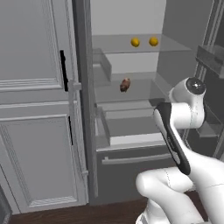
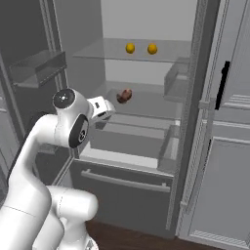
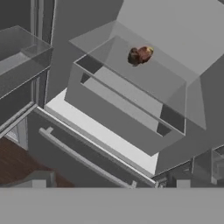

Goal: Place one lemon and one steak in each tupperware on the nearby counter, to pack two identical lunches.

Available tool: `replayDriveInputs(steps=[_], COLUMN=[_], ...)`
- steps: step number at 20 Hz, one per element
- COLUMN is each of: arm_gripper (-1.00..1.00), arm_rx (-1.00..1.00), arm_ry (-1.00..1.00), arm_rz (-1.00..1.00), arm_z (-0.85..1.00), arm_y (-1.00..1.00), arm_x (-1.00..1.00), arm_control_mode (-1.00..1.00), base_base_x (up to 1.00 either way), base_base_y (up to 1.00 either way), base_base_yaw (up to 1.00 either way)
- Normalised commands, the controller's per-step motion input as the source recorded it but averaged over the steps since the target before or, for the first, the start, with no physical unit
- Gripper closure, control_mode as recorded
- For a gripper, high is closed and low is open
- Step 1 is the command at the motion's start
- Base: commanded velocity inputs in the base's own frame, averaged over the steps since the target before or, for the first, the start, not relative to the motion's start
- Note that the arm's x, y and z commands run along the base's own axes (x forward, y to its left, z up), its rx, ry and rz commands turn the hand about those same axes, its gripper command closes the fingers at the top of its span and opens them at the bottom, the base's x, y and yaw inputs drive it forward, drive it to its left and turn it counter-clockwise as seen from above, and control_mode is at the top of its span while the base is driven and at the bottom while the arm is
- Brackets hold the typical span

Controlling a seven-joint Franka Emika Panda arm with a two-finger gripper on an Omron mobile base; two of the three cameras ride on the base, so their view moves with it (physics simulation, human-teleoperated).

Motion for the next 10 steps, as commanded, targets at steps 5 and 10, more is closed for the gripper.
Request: replayDriveInputs(steps=[5, 10], arm_gripper=[-1.00, -1.00], arm_rx=[0.00, 0.00], arm_ry=[0.00, 0.00], arm_rz=[0.00, 0.00], arm_z=[0.00, 0.00], arm_y=[0.00, 0.00], arm_x=[0.00, 0.00], arm_control_mode=[1.00, 1.00], base_base_x=[0.67, 0.71], base_base_y=[-0.15, -0.13], base_base_yaw=[-0.07, -0.05])
